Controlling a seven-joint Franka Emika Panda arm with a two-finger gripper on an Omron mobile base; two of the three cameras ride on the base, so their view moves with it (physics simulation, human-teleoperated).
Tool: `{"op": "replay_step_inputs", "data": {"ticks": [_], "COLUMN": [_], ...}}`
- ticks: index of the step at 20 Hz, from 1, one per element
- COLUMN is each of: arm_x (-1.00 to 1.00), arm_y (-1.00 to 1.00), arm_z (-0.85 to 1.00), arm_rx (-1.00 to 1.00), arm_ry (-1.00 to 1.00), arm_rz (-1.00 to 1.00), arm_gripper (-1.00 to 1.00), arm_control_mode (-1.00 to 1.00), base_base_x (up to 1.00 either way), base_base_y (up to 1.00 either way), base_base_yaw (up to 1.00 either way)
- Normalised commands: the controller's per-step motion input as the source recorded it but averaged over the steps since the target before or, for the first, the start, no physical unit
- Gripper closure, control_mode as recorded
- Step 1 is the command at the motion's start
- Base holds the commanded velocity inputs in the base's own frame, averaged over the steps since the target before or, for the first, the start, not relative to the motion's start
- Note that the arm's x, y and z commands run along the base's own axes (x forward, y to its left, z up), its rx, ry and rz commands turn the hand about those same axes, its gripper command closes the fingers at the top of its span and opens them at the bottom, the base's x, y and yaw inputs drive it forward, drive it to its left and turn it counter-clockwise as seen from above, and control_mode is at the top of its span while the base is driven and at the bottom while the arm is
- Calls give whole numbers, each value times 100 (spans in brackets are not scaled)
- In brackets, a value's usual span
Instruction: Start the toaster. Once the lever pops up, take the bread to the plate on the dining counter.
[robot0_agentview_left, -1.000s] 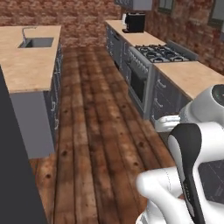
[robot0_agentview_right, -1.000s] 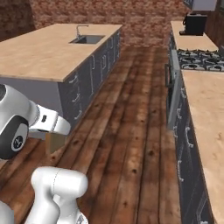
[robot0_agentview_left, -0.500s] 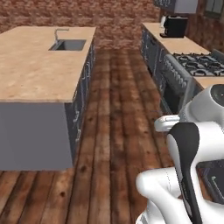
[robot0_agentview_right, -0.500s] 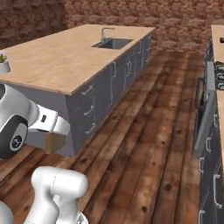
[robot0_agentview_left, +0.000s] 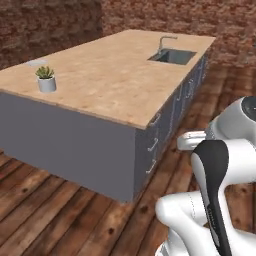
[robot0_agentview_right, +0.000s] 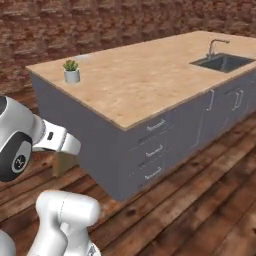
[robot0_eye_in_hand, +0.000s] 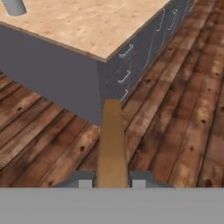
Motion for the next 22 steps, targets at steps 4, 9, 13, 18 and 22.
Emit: {"op": "replay_step_inputs", "data": {"ticks": [4, 9, 13, 18, 22], "arm_x": [0, 0, 0, 0, 0], "arm_y": [0, 0, 0, 0, 0], "arm_z": [0, 0, 0, 0, 0], "arm_rx": [0, 0, 0, 0, 0], "arm_ry": [0, 0, 0, 0, 0], "arm_rz": [0, 0, 0, 0, 0], "arm_gripper": [100, 100, 100, 100, 100], "arm_control_mode": [100, 100, 100, 100, 100], "base_base_x": [87, 67, 54, 73, 100], "base_base_y": [-1, 0, 0, -7, -41], "base_base_yaw": [79, 83, 87, 78, 33]}}
